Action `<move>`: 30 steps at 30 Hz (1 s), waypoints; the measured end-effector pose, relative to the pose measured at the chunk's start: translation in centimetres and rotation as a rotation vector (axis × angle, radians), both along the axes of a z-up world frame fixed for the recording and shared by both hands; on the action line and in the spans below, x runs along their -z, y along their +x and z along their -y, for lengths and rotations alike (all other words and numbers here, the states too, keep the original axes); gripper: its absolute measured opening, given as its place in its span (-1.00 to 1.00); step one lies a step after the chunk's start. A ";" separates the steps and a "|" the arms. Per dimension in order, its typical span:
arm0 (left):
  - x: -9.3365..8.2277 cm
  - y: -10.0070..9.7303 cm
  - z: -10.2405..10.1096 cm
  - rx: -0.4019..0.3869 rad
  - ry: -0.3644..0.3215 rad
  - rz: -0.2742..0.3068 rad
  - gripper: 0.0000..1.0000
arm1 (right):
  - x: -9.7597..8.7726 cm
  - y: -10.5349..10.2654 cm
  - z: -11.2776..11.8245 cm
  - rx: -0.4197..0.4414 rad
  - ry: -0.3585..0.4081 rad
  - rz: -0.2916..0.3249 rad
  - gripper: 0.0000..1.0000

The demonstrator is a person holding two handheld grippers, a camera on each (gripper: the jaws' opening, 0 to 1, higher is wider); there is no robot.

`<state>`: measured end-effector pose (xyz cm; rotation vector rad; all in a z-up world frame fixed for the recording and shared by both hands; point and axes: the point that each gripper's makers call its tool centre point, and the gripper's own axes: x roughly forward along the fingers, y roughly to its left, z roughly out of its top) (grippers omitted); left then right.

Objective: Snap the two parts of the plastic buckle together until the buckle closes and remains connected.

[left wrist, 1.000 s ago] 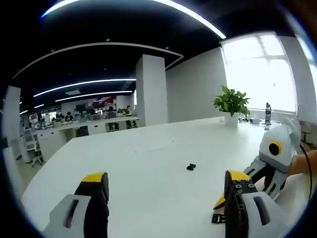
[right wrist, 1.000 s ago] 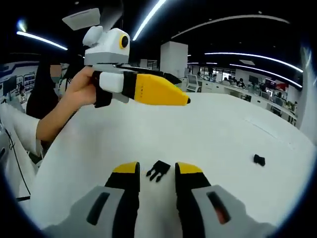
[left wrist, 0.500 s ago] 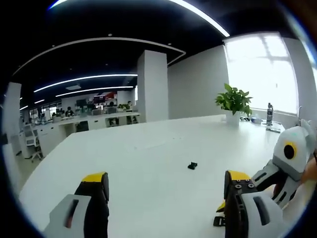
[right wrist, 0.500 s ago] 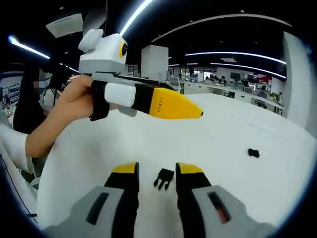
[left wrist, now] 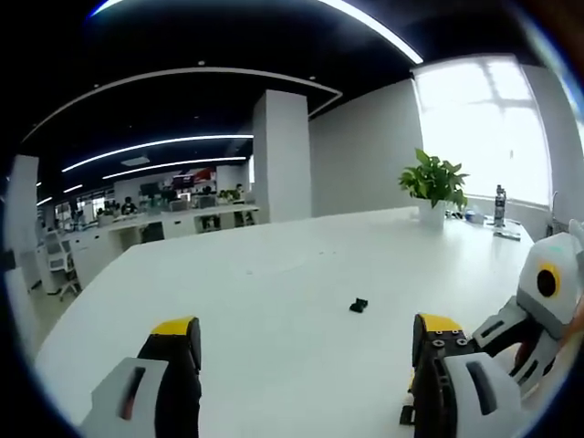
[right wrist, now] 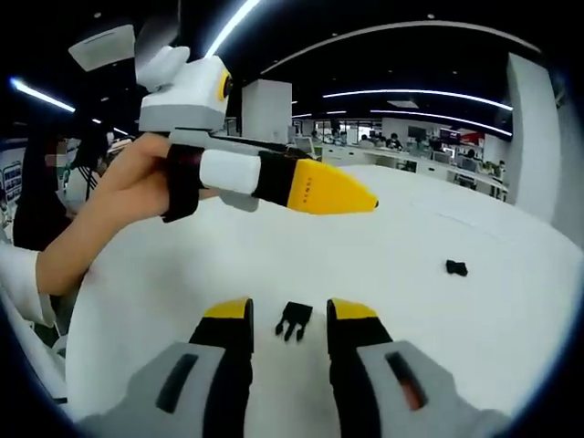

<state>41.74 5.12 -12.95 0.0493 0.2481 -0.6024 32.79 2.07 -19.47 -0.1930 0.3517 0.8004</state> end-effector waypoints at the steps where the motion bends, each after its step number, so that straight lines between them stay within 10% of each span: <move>1: 0.0 0.0 0.0 0.000 -0.002 0.000 0.97 | 0.0 0.0 0.0 0.001 0.000 0.000 -0.38; 30: 1.0 0.9 1.8 0.018 0.050 -0.009 0.98 | 1.3 -0.5 0.3 0.050 -0.018 -0.004 -0.75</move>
